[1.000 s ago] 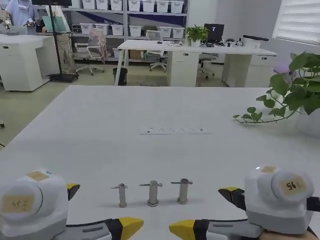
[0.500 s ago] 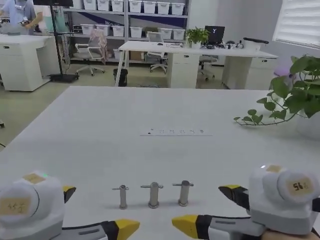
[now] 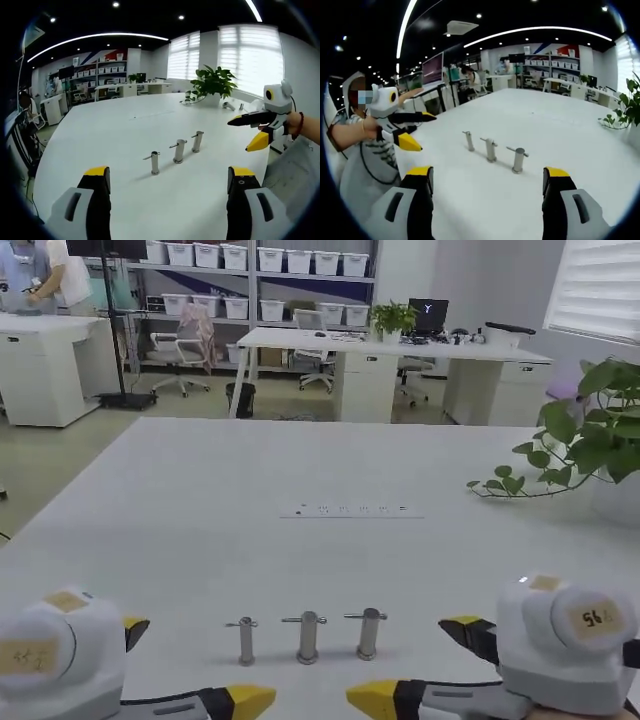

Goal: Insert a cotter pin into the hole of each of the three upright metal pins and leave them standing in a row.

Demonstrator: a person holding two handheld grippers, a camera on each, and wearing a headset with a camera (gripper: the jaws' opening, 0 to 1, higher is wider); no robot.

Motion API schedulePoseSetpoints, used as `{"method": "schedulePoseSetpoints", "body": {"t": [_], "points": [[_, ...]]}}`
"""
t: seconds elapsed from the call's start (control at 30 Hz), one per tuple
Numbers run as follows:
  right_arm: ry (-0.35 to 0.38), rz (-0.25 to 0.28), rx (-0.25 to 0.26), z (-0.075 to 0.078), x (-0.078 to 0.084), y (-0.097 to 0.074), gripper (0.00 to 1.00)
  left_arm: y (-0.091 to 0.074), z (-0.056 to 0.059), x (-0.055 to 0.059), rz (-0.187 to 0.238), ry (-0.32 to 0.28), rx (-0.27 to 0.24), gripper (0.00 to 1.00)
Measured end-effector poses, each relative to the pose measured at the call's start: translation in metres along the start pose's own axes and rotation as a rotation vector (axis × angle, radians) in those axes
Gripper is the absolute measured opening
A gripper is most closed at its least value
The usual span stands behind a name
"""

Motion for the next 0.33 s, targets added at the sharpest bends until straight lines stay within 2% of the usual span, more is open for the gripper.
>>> {"method": "schedulePoseSetpoints", "body": {"t": [0.33], "points": [[-0.014, -0.007, 0.001, 0.0025, -0.0014, 0.0001, 0.91, 0.0013, 0.0002, -0.0008, -0.002, 0.005, 0.007, 0.98]]}}
Point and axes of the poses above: the centre of the closed fingertips' face, and the gripper's own axes: y roughly forward along the fingers, z roughly to its right, x roughly out of its underside, the point moved 7 cm from there along -y, roughly backward along the fingers, and after that the axes turned 3 degrees about x, right-handed, at the moved point
